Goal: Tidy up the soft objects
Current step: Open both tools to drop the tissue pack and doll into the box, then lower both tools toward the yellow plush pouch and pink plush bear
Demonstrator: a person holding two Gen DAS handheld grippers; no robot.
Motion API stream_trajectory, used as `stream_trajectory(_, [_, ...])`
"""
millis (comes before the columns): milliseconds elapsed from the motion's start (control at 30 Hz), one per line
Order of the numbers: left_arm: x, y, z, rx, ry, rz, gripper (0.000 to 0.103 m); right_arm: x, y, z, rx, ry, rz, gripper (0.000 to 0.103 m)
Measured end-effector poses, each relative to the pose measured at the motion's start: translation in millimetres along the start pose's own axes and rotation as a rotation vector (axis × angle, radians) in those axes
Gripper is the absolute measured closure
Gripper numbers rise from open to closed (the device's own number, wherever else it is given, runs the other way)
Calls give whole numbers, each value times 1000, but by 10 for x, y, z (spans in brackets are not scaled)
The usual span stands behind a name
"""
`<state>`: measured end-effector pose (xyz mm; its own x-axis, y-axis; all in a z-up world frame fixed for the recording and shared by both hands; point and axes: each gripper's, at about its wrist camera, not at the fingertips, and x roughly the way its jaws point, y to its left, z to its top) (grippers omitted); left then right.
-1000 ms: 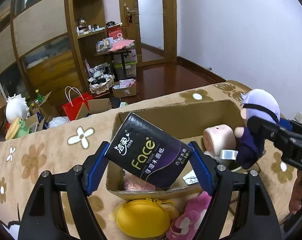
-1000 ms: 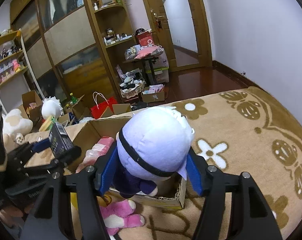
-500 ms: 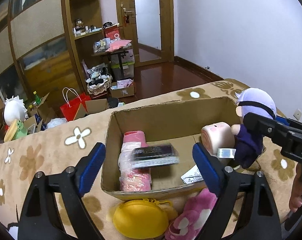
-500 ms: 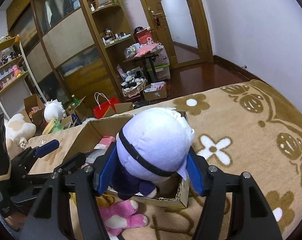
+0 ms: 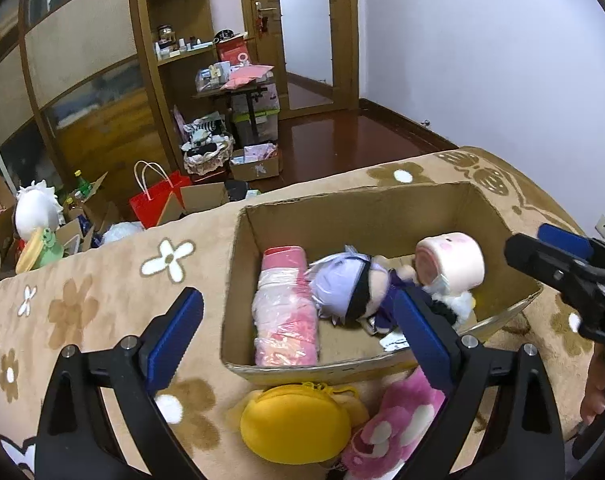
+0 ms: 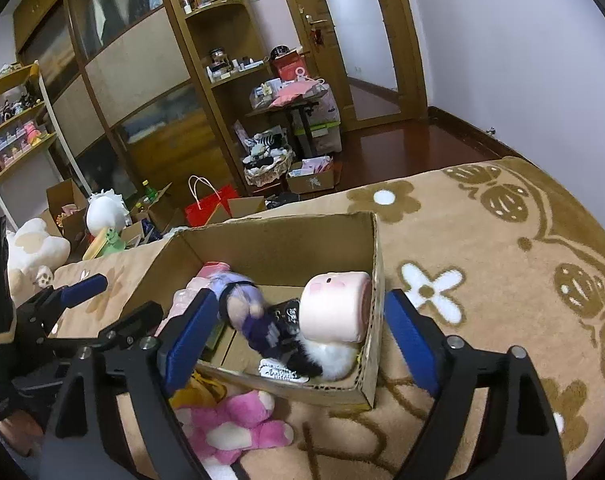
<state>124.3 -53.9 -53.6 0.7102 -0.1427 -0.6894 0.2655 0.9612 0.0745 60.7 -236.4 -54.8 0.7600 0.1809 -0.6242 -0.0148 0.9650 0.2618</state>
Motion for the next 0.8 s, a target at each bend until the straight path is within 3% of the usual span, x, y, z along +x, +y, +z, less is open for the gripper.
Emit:
stream_trajectory(100, [-45,31,-11,4,4,18,7,-40,32,-13,-9,-9,-8,1])
stream_trajectory(467, [-452,183,-109,-28,6,46,7,-224,147,-152,-1,-3,19,0])
stream_trajectory(800, [-744,322,-172,-63,75,77,7,-365,354,-332,-54,16,19,0])
